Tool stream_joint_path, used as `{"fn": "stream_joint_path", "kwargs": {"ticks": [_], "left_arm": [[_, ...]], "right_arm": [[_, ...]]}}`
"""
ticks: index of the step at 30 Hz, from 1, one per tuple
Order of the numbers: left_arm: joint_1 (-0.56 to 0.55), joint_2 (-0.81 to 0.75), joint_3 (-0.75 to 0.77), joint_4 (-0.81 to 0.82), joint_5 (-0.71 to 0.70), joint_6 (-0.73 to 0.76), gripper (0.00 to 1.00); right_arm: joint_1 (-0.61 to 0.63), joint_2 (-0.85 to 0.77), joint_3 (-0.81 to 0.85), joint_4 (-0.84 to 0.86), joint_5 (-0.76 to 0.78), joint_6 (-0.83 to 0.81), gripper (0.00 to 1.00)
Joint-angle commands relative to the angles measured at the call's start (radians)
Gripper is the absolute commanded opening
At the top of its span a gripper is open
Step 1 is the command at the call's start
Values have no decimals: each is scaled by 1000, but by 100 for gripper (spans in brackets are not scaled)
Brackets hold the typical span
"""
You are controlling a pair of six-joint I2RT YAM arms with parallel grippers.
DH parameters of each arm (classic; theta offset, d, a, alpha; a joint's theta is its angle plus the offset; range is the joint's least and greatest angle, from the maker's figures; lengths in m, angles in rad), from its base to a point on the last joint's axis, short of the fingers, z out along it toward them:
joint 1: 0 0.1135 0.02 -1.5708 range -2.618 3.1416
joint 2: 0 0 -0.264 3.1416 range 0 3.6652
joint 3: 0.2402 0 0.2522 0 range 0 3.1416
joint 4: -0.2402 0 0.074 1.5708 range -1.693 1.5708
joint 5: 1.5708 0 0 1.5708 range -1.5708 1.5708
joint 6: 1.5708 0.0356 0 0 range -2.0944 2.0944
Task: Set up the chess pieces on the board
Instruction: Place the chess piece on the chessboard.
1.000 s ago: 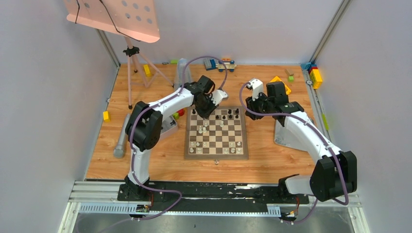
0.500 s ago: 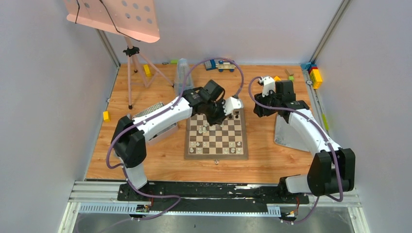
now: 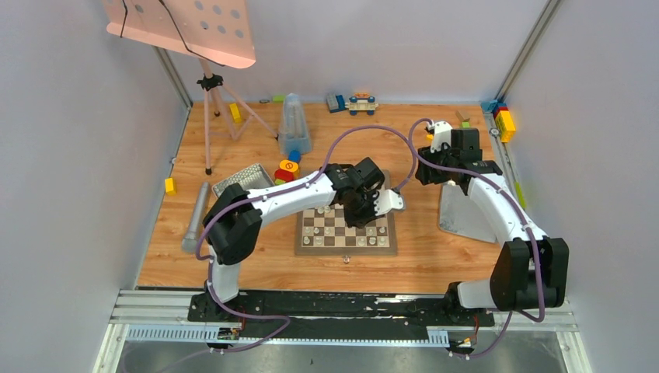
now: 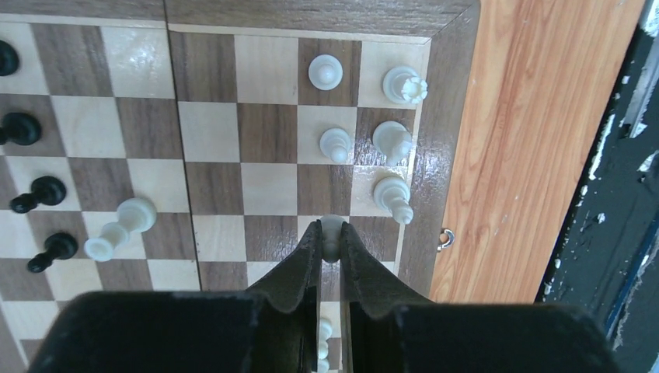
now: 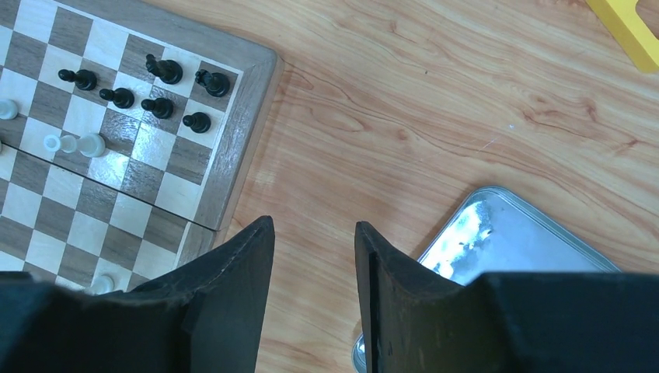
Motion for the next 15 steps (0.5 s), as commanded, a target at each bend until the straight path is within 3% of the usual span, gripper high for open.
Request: {"fn": "stream_joint_path", "kwargs": {"ticks": [1,15], "left_arm": [[-16,33,50,-5,-6,18,14],[-31,83,57,-1,-2,13,15]], "right_arm": [[1,-13,35,22,-21,5,44],[1,-7,36,8,-50,-6,43]]}}
